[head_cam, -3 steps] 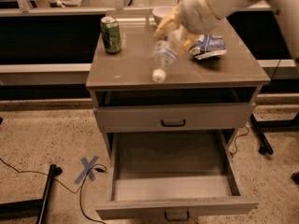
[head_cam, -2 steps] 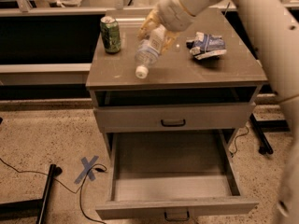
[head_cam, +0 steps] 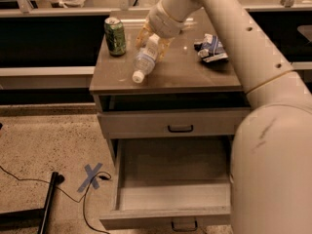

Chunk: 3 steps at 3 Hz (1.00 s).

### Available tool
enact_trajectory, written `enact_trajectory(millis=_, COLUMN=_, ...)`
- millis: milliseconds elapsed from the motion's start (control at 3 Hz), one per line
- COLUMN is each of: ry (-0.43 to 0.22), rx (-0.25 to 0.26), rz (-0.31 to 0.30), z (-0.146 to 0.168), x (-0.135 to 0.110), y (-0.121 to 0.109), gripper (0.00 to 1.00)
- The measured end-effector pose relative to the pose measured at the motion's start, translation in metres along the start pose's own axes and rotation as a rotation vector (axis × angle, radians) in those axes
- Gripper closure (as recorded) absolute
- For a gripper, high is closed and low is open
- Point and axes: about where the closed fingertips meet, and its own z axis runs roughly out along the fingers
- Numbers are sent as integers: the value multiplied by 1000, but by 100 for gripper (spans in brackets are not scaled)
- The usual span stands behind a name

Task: Pick blue plastic bottle from middle drawer and place on counter

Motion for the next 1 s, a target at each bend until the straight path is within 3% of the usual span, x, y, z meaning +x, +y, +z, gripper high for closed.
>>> enact_trajectory(millis=333, ry=35, rx=-89, rz=37, z=24, x=19, y=18, gripper=62)
enact_trajectory(millis=1000, ry=35, rx=-84, rz=34, z=32, x=21, y=17, gripper=16)
